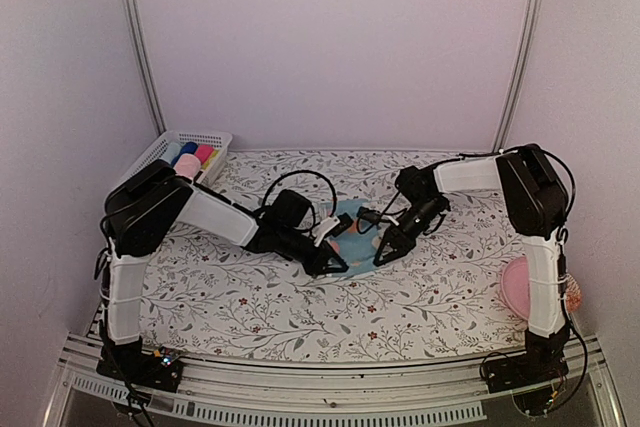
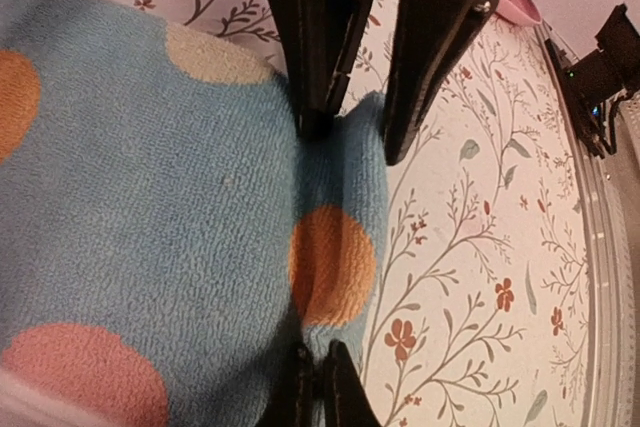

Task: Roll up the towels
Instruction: Roll the towel at the center of the board.

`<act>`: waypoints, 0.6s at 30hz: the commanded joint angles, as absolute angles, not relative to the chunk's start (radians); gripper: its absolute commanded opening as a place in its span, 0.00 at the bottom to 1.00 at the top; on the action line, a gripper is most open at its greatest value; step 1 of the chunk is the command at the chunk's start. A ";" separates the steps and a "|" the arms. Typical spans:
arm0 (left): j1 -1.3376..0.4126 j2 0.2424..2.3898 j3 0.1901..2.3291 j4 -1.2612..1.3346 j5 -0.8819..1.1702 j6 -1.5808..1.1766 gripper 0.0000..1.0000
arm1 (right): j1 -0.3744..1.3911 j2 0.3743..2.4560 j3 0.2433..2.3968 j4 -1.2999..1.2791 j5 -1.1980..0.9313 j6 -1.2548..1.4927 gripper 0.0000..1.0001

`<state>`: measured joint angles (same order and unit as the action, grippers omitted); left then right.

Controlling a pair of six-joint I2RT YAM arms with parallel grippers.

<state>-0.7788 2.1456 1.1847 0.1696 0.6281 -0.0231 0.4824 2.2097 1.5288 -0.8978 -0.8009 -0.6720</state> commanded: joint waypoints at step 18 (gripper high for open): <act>-0.689 2.264 1.226 0.149 0.692 -0.204 0.00 | 0.595 1.866 1.266 -0.649 -0.766 -0.919 0.45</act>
